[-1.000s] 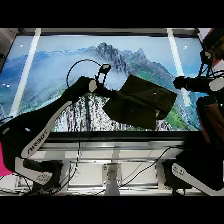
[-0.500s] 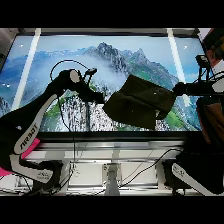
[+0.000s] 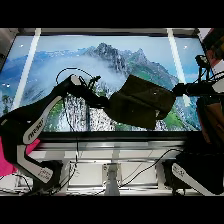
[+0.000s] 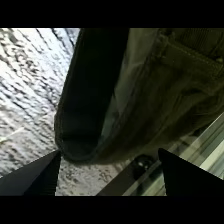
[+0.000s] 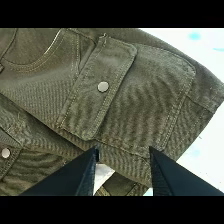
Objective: Fold the clothes and pants, and hang the long-sleeved shirts on hangers.
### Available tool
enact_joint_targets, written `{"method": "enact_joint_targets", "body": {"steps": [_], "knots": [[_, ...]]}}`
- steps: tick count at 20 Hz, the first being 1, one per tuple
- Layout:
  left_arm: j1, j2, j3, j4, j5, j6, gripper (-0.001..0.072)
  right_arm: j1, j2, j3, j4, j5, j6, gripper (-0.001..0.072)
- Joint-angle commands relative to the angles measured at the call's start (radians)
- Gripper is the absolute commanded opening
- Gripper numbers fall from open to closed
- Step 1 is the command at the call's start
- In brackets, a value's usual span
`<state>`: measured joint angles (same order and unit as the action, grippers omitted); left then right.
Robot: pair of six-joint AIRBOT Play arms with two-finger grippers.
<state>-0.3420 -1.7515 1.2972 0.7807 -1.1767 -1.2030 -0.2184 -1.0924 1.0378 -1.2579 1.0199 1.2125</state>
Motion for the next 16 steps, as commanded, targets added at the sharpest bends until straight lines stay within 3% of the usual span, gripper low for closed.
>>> {"method": "enact_joint_targets", "body": {"steps": [1, 5, 6, 8, 10, 11, 14, 16], "knots": [[-0.001, -0.043, -0.003, -0.063, 0.022, 0.044, 0.0694, 0.000, 0.001, 0.000, 0.000, 0.002, 0.001, 0.0367], [-0.001, -0.066, -0.003, -0.050, 0.045, 0.063, 0.0690, 0.000, 0.001, 0.000, 0.001, 0.010, 0.001, 0.0367], [-0.001, -0.066, -0.003, -0.054, 0.060, 0.066, 0.0644, 0.000, 0.001, 0.000, 0.001, 0.023, 0.001, 0.0367], [-0.001, -0.066, -0.003, -0.057, 0.079, 0.068, 0.0452, 0.000, 0.001, 0.000, 0.001, 0.047, 0.000, 0.0366], [-0.001, -0.066, -0.003, -0.057, 0.087, 0.067, 0.0145, 0.000, 0.002, 0.000, 0.002, 0.054, 0.000, 0.0366], [-0.001, -0.066, -0.003, -0.062, 0.089, 0.069, 0.0041, 0.000, 0.002, 0.000, 0.004, 0.061, 0.000, 0.0366], [-0.001, -0.058, -0.003, -0.160, 0.098, 0.137, 0.0038, 0.000, 0.002, -0.004, 0.006, 0.138, 0.002, 0.0366], [-0.001, -0.034, -0.003, -0.189, 0.149, 0.137, 0.0037, 0.000, 0.013, -0.034, 0.020, 0.180, 0.010, 0.0366]]}}
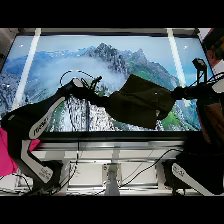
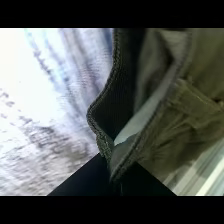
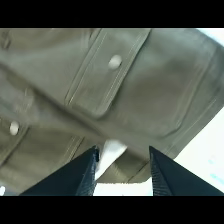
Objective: Fold the clothes and pants, and hang the long-sleeved shirts on hangers.
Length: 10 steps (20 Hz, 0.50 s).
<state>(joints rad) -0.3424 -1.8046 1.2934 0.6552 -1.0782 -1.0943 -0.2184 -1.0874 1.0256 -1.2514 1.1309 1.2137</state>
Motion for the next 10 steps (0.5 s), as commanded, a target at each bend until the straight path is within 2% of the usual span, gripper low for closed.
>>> {"method": "enact_joint_targets", "body": {"steps": [1, 4, 7, 8, 9, 10], "knots": [[-0.001, 0.038, 0.001, -0.061, 0.082, 0.024, 0.0037, 0.000, 0.021, -0.051, 0.032, 0.086, 0.009, 0.0366], [-0.001, 0.090, 0.001, -0.061, 0.155, 0.000, 0.0037, 0.000, 0.085, -0.191, 0.141, 0.119, 0.047, 0.0369], [-0.004, 0.100, 0.001, -0.061, 0.158, -0.002, 0.0038, 0.001, 0.142, -0.345, 0.200, 0.144, 0.141, 0.0396], [-0.008, 0.098, 0.001, -0.062, 0.159, -0.002, 0.0038, 0.001, 0.143, -0.379, 0.216, 0.161, 0.148, 0.0441], [-0.013, 0.097, 0.001, -0.062, 0.159, -0.001, 0.0038, 0.001, 0.140, -0.409, 0.235, 0.166, 0.148, 0.0572], [-0.020, 0.097, 0.001, -0.061, 0.159, -0.001, 0.0038, 0.001, 0.139, -0.430, 0.250, 0.162, 0.148, 0.0631]]}}
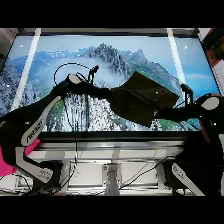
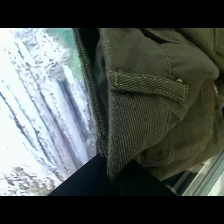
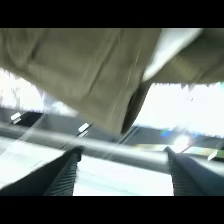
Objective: Fold the clothes and pants, and hang the long-sleeved shirts on hangers.
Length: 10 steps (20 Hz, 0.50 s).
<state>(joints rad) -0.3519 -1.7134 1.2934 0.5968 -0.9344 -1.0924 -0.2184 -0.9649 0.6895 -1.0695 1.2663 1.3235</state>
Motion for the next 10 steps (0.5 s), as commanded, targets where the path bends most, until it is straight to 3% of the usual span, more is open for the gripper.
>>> {"method": "enact_joint_targets", "body": {"steps": [1, 10], "knots": [[-0.019, 0.006, 0.001, -0.003, 0.016, -0.003, 0.0038, 0.001, 0.016, -0.110, 0.085, 0.013, 0.039, 0.0629], [-0.046, 0.005, 0.001, 0.000, 0.016, 0.000, 0.0039, 0.001, -0.146, -0.126, 0.130, -0.090, 0.116, 0.0627]]}}
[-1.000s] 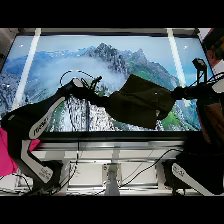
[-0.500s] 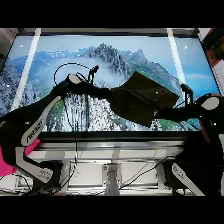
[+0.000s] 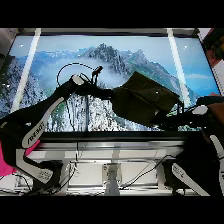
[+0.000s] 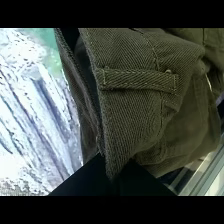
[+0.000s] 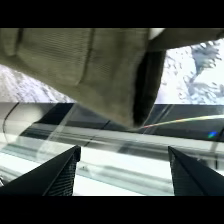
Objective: Fold the clothes and pants, and hang the long-sleeved shirts on hangers.
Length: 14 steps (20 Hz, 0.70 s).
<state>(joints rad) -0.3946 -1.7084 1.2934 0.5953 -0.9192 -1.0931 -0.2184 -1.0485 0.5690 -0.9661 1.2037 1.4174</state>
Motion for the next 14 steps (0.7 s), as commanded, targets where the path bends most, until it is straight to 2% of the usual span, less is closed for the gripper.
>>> {"method": "enact_joint_targets", "body": {"steps": [1, 7, 9, 14], "knots": [[-0.003, -0.001, 0.001, 0.002, 0.000, 0.002, 0.0039, 0.001, -0.089, -0.005, 0.045, -0.040, 0.021, 0.0625], [-0.003, -0.001, 0.001, 0.003, 0.004, 0.002, 0.0039, 0.001, -0.164, -0.005, 0.055, -0.126, 0.075, 0.0603], [-0.003, -0.001, 0.001, 0.003, 0.005, 0.002, 0.0039, 0.001, -0.177, -0.005, 0.055, -0.131, 0.075, 0.0473], [-0.003, -0.001, 0.001, 0.002, 0.004, 0.001, 0.0039, 0.033, -0.219, -0.005, 0.103, -0.174, 0.074, 0.0472]]}}
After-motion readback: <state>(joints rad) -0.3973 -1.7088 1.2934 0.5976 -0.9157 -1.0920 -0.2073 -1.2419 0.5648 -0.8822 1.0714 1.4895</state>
